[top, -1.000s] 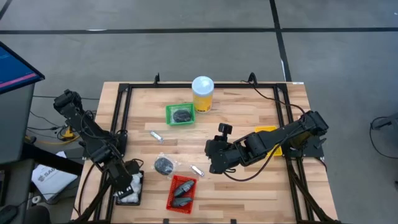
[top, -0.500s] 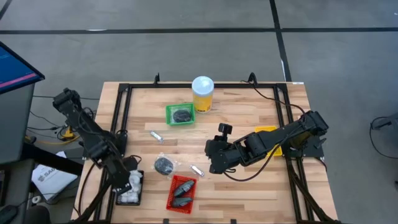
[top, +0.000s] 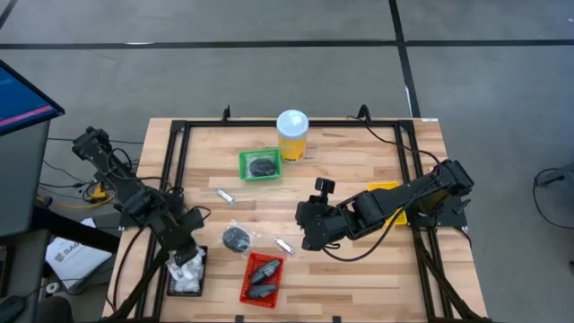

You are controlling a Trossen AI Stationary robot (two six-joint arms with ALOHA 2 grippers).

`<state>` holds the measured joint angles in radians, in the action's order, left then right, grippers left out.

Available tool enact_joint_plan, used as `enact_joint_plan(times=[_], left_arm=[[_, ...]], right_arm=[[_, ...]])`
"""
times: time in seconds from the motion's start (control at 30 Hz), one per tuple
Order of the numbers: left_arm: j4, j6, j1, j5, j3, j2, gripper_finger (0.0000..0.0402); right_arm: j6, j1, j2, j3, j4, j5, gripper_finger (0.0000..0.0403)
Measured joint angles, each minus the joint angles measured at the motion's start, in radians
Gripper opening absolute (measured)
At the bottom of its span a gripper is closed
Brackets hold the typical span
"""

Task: Pick & Place Travel size toiletries
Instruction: Put the silver nail cutter into the yellow bin

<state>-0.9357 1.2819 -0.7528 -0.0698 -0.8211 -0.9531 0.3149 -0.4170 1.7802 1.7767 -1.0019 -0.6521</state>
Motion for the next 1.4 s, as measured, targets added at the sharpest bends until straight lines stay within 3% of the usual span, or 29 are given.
enact_joint_plan(times=[0.17,0.37,0.57,0.9,1.4], left_arm=[[-0.008,-0.194,0.080,-0.177,0.000,-0.012,0.0122],[-0.011,-0.400,0.235,-0.275,0.000,-0.068,0.0122],[-0.008,-0.591,0.388,-0.274,0.000,-0.166,0.0122],[0.008,-0.799,0.537,-0.247,0.000,-0.292,0.0122],[0.097,-1.036,0.682,-0.190,0.046,-0.325,0.0122]], right_arm=[[0.000,0.000,0.000,0.000,0.000,0.000,0.0082],[0.078,-0.016,0.000,0.000,-0.066,-0.002,0.0082],[0.181,-0.081,0.000,0.000,-0.172,-0.025,0.0082],[0.314,-0.184,0.000,0.000,-0.278,-0.087,0.0082],[0.423,-0.250,0.001,-0.046,-0.329,-0.116,0.0082]])
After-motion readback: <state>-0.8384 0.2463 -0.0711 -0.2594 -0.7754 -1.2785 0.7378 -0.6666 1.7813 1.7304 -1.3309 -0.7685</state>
